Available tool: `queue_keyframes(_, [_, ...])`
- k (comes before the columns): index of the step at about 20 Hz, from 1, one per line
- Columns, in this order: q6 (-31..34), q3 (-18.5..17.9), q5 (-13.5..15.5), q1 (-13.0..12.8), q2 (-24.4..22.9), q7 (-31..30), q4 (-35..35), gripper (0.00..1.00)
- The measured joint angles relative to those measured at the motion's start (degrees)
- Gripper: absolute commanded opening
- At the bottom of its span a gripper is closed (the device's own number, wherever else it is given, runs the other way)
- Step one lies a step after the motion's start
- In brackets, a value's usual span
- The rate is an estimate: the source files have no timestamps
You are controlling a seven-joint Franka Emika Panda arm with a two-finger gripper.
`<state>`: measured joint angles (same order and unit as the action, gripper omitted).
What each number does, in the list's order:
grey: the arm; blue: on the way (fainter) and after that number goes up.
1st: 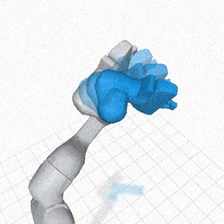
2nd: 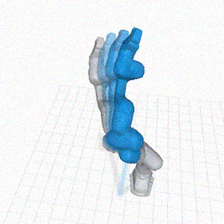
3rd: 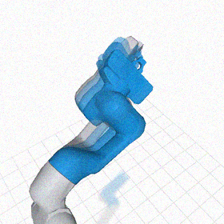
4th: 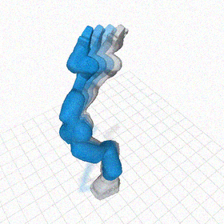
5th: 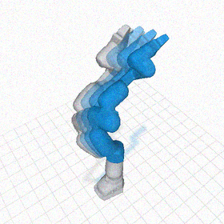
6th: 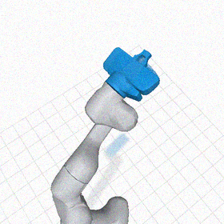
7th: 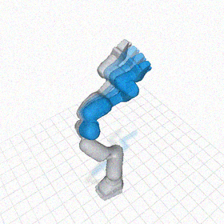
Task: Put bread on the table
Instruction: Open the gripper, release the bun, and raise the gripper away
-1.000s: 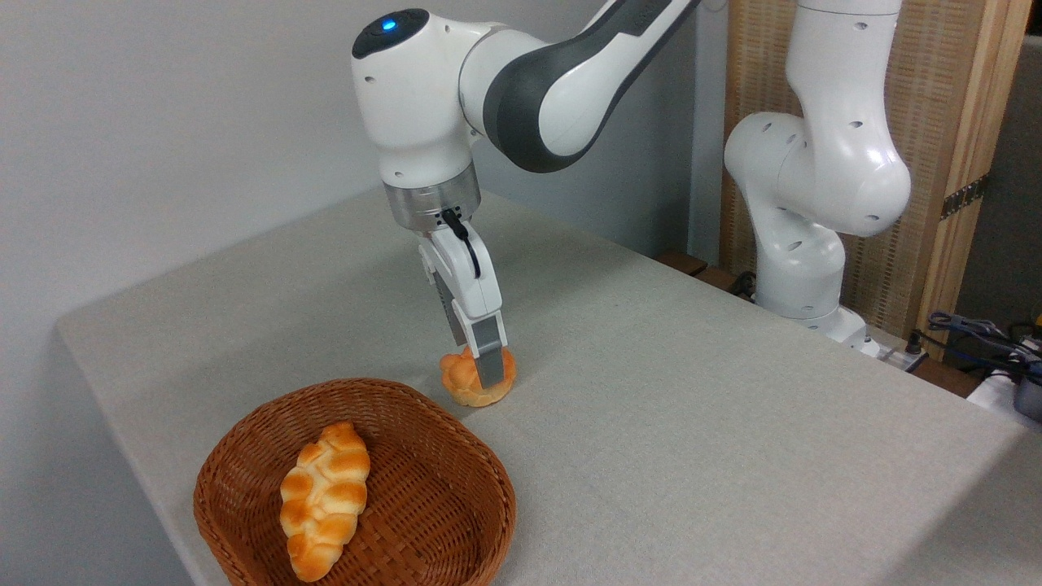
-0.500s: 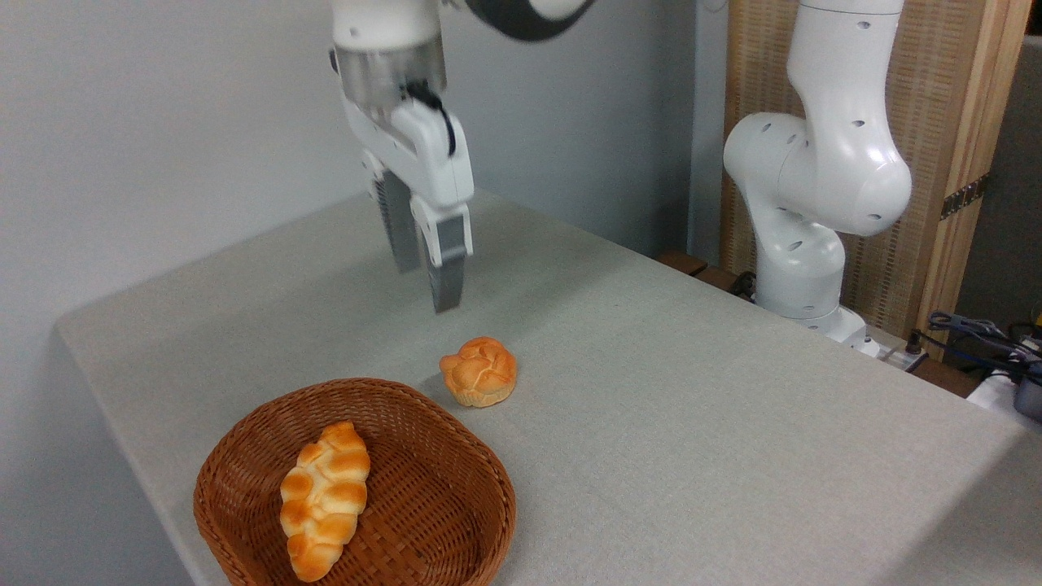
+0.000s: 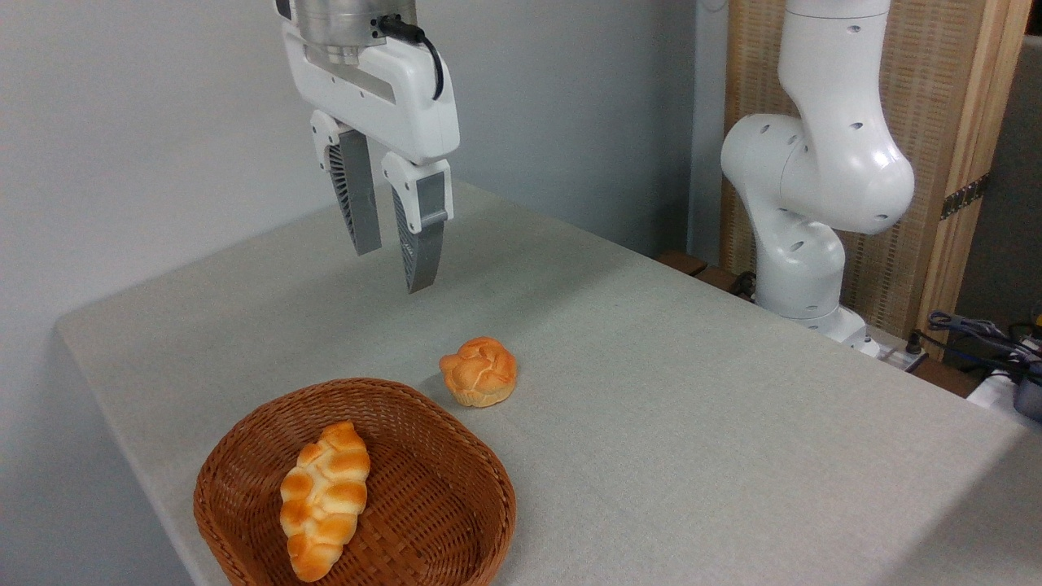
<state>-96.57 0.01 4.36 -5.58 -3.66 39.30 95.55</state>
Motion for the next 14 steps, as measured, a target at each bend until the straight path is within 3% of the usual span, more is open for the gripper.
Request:
queue_keyframes(7, [0.1, 0.0, -0.3, 0.0, 0.3, 0.2, -0.2, 1.00])
queue_keyframes(10, [0.9, 0.0, -2.8, 0.0, 0.4, 0.3, -0.2, 1.00])
queue_keyframes(14, [1.0, 0.0, -3.4, 0.0, 0.4, 0.3, -0.2, 1.00])
